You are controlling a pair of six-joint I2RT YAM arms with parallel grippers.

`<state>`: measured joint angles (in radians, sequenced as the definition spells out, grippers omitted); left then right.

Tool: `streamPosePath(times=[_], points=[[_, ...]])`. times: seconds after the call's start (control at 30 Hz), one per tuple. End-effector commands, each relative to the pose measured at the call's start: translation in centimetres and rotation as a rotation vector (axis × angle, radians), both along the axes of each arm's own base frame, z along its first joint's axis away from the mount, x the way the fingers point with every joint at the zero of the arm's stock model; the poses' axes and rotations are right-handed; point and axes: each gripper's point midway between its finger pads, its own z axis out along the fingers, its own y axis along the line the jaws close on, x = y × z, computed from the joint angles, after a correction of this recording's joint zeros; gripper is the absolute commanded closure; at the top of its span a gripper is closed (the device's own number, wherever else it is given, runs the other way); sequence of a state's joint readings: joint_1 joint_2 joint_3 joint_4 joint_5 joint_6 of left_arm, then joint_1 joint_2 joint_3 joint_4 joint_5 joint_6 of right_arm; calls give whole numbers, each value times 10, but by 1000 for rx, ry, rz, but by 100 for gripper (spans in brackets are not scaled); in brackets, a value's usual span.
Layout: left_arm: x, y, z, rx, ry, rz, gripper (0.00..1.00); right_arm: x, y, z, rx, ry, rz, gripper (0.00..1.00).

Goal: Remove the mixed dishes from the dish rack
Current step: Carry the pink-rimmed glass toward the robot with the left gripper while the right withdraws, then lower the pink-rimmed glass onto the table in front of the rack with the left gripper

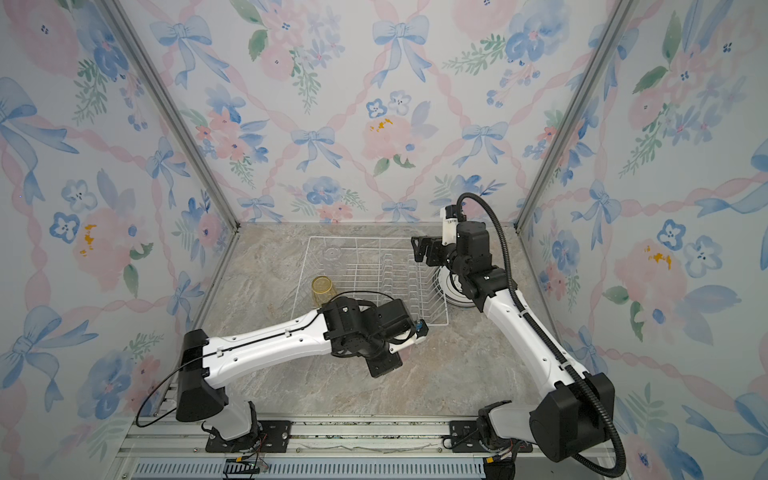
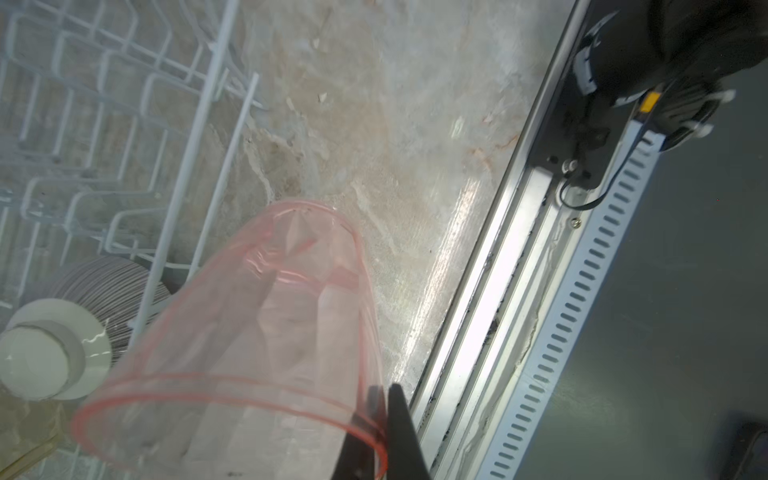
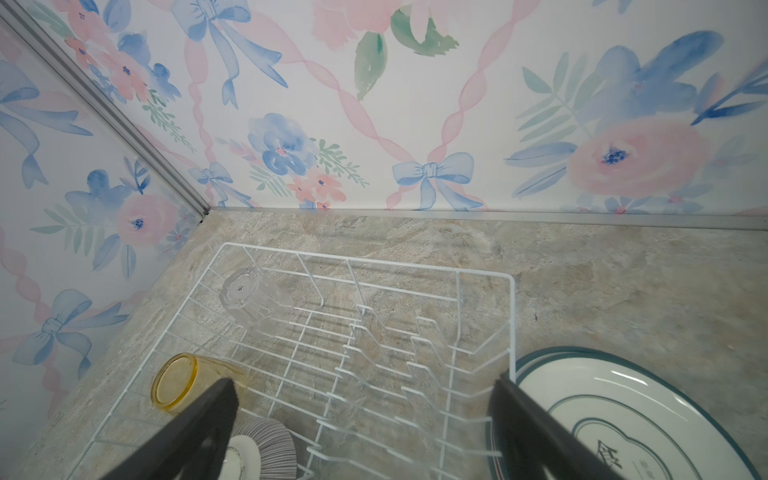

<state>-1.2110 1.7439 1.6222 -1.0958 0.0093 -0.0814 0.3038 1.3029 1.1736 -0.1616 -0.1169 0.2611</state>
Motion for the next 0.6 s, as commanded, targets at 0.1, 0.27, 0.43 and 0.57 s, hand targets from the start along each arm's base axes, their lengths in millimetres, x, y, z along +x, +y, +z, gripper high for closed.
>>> streamPosePath(times=[0.1, 0.27, 0.43, 0.57], points=[[11, 9, -15, 192, -9, -56, 100, -8, -18, 1, 24, -21, -28, 3], [24, 2, -30, 253, 17, -62, 100, -10, -22, -3, 37, -20, -29, 3], [33, 5, -45, 332, 42, -60, 100, -8, -25, -6, 54, -17, -28, 3], [41, 9, -50, 341, 57, -40, 100, -6, -24, -8, 61, -14, -25, 3]])
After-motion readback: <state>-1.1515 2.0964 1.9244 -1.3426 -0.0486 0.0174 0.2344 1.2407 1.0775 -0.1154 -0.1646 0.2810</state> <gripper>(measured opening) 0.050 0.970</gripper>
